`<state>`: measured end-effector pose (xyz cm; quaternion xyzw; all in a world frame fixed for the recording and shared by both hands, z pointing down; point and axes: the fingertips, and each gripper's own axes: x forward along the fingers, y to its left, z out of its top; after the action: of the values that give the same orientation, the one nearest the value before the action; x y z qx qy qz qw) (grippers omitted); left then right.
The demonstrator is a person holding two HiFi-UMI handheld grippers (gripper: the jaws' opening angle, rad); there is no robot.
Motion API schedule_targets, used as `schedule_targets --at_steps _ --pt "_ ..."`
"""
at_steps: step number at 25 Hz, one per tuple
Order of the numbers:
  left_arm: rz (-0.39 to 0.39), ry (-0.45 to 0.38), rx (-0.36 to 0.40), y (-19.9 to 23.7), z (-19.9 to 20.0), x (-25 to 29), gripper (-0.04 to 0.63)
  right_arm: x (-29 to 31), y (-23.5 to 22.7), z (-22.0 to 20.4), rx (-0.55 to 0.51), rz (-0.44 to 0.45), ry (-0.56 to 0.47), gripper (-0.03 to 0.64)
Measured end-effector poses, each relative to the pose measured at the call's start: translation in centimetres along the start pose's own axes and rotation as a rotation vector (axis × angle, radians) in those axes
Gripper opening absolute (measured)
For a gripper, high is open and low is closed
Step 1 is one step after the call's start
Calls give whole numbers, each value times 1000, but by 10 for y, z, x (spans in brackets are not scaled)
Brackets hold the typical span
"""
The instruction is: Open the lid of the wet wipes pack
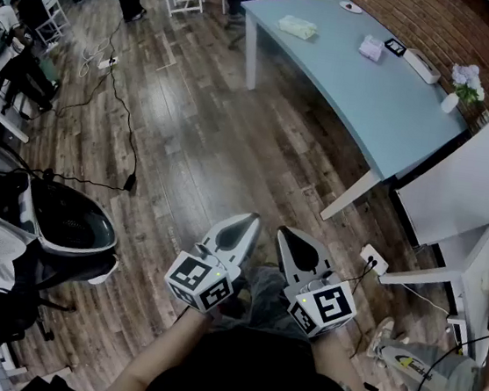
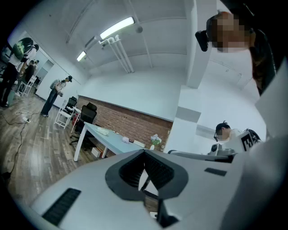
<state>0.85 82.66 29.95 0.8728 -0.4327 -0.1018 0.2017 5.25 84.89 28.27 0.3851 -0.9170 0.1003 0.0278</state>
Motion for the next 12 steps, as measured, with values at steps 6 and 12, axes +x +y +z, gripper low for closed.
schedule_targets --at_steps 6,12 --pt "24 1 -2 26 13 20 14 24 -29 8 13 -35 -10 15" --pt "27 -9 -5 57 25 55 14 61 -60 13 -3 -42 -12 15"
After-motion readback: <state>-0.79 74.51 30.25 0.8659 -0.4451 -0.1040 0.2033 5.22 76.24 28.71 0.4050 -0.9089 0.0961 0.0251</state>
